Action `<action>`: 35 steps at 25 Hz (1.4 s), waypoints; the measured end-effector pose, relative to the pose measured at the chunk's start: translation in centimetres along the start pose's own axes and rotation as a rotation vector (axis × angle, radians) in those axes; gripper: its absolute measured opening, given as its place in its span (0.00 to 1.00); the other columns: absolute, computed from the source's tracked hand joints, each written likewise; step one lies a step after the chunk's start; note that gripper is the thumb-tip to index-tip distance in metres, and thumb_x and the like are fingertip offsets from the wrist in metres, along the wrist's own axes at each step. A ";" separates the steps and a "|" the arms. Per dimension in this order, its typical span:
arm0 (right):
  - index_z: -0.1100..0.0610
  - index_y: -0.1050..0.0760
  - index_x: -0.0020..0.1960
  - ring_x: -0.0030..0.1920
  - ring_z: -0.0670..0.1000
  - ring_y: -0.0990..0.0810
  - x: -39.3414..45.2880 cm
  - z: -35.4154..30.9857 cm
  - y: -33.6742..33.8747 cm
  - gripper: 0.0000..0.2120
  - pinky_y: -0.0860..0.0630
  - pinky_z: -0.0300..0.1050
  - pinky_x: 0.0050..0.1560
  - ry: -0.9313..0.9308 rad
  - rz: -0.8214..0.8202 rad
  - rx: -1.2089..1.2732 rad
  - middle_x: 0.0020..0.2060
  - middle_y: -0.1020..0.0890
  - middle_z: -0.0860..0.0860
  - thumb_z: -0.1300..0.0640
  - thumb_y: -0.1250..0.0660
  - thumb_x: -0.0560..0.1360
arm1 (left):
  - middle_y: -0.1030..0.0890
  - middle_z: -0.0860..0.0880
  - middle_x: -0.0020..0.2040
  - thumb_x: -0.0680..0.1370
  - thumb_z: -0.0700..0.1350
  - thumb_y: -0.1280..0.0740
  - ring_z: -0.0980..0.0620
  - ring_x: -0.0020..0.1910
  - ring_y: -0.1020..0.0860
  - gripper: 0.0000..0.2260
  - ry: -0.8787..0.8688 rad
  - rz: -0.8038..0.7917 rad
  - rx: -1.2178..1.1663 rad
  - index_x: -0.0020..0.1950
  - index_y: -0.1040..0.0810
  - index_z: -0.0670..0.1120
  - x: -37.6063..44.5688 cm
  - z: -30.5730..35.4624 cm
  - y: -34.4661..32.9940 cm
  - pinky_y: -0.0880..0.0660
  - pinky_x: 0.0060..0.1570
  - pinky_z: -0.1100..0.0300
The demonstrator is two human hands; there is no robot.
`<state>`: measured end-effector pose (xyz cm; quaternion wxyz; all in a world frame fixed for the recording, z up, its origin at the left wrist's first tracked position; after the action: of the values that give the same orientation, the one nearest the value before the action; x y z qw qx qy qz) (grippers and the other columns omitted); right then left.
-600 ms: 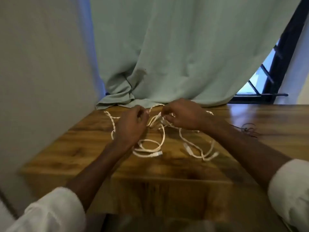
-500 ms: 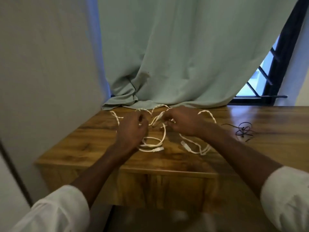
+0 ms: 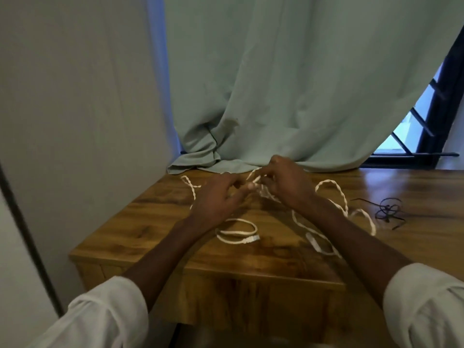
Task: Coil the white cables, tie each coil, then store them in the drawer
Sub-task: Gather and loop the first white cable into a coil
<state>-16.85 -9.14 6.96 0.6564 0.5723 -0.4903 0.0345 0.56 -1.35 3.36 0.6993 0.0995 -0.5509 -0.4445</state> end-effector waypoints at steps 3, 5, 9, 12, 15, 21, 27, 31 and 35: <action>0.47 0.13 0.52 0.45 0.49 0.21 3.8 2.9 0.1 0.06 0.27 0.46 0.44 -0.121 0.145 0.162 0.45 0.20 0.49 0.51 0.26 0.77 | 0.17 0.51 0.36 0.83 0.58 0.38 0.54 0.37 0.19 0.16 -0.010 0.046 -0.146 0.45 0.18 0.50 4.7 0.0 -1.4 0.22 0.41 0.50; 0.47 0.14 0.53 0.47 0.47 0.18 5.6 5.0 -0.8 0.08 0.23 0.46 0.49 -0.176 0.133 0.254 0.48 0.16 0.47 0.49 0.23 0.74 | 0.22 0.45 0.29 0.86 0.50 0.39 0.51 0.30 0.21 0.16 0.114 0.183 -0.478 0.43 0.21 0.45 8.3 -1.5 -2.1 0.24 0.36 0.54; 0.53 0.14 0.57 0.52 0.46 0.13 5.6 8.4 -4.5 0.12 0.18 0.51 0.61 -0.246 -0.071 0.576 0.50 0.12 0.47 0.55 0.22 0.74 | 0.34 0.48 0.24 0.88 0.49 0.42 0.50 0.23 0.29 0.16 0.361 0.230 -1.126 0.45 0.26 0.42 12.4 -5.0 -4.7 0.26 0.32 0.57; 0.57 0.17 0.63 0.57 0.53 0.13 4.9 8.6 -5.9 0.15 0.18 0.47 0.60 -0.287 -0.242 0.966 0.53 0.12 0.54 0.61 0.24 0.76 | 0.34 0.47 0.24 0.87 0.50 0.40 0.51 0.23 0.33 0.16 0.376 0.245 -1.159 0.44 0.24 0.43 12.2 -7.0 -6.0 0.28 0.33 0.55; 0.52 0.18 0.64 0.56 0.45 0.14 4.7 8.0 -6.4 0.22 0.19 0.38 0.58 -0.204 -0.386 0.729 0.53 0.12 0.48 0.61 0.19 0.71 | 0.33 0.47 0.25 0.87 0.50 0.40 0.50 0.24 0.32 0.16 0.357 0.263 -1.118 0.44 0.24 0.43 11.8 -7.9 -4.5 0.28 0.30 0.57; 0.49 0.12 0.51 0.51 0.41 0.16 5.2 9.2 -4.3 0.08 0.24 0.38 0.54 -0.151 0.019 0.457 0.48 0.13 0.46 0.59 0.22 0.74 | 0.35 0.52 0.24 0.85 0.56 0.37 0.54 0.23 0.37 0.19 0.351 0.374 -0.962 0.42 0.24 0.44 11.0 -7.7 -1.0 0.34 0.28 0.59; 0.54 0.12 0.49 0.48 0.46 0.14 5.3 10.2 -2.7 0.08 0.21 0.40 0.52 -0.231 0.144 0.883 0.45 0.11 0.50 0.65 0.22 0.73 | 0.20 0.45 0.37 0.81 0.51 0.30 0.47 0.33 0.25 0.08 0.278 0.222 -0.864 0.50 0.16 0.47 10.3 -4.5 -1.2 0.30 0.33 0.56; 0.55 0.13 0.50 0.48 0.48 0.13 5.3 9.8 -3.2 0.11 0.18 0.39 0.48 -0.299 0.104 0.915 0.46 0.11 0.50 0.69 0.25 0.73 | 0.15 0.42 0.51 0.85 0.43 0.35 0.42 0.44 0.15 0.07 0.229 0.108 -0.696 0.60 0.18 0.46 10.0 -2.3 -3.3 0.21 0.38 0.48; 0.57 0.15 0.55 0.54 0.54 0.13 5.2 11.4 -3.2 0.18 0.16 0.49 0.56 -0.469 0.182 0.984 0.50 0.12 0.54 0.75 0.28 0.71 | 0.15 0.41 0.57 0.86 0.40 0.40 0.41 0.55 0.14 0.09 0.198 0.071 -0.837 0.57 0.19 0.40 9.7 -2.4 -3.9 0.19 0.44 0.53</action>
<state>-19.11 -21.81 6.66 0.1793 0.7593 -0.5968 0.1876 0.63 -11.58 6.64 0.7438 -0.1695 -0.2564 -0.5936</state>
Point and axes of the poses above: each hand's wrist, its own x-axis towards the middle knuckle, its own y-axis out of the back of the hand, z = x × y, the point moved 4 cm from there along x, towards the middle knuckle
